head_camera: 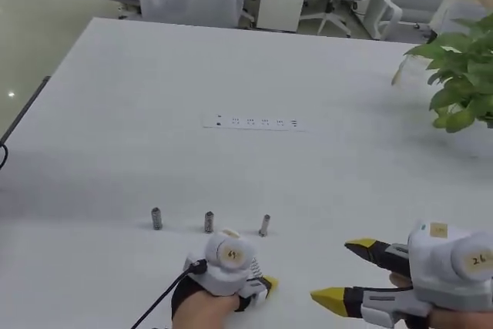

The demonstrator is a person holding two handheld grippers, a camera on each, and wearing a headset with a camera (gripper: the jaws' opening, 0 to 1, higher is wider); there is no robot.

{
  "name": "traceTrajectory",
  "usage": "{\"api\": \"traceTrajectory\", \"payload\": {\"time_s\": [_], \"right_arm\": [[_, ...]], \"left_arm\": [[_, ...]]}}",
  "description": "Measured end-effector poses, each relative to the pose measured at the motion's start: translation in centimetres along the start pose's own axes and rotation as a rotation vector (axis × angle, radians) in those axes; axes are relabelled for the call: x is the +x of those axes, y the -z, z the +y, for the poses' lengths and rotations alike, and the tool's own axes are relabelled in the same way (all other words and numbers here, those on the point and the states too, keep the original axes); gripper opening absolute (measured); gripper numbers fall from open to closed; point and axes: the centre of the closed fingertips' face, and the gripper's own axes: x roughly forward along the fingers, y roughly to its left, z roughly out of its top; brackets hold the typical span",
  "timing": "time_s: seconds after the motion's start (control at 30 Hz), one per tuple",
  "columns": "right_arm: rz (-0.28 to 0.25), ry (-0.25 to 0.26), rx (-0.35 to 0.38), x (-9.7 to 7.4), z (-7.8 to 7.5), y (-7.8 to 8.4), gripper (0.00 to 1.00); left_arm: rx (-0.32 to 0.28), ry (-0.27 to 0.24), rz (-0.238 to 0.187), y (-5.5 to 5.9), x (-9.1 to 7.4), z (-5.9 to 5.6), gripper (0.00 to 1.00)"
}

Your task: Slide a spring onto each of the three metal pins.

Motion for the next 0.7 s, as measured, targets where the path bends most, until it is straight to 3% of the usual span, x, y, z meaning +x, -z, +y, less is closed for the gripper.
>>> {"api": "traceTrajectory", "payload": {"time_s": [0.27,0.37,0.57,0.7], "right_arm": [[-0.005,-0.001,0.001,0.3,0.0,-0.3,0.64],[-0.002,-0.002,-0.001,0.4,0.1,-0.2,0.64],[-0.002,0.001,0.004,0.4,0.0,-0.1,0.63],[-0.003,-0.001,0.002,0.5,0.1,-0.2,0.63]], "left_arm": [[0.053,-0.06,0.012,-0.1,0.4,0.8,0.33],[0.109,-0.063,0.027,0.2,0.3,0.8,0.31],[0.13,-0.048,0.042,0.6,-0.2,0.7,0.28],[0.18,-0.047,0.058,1.0,-0.4,0.9,0.21]]}}
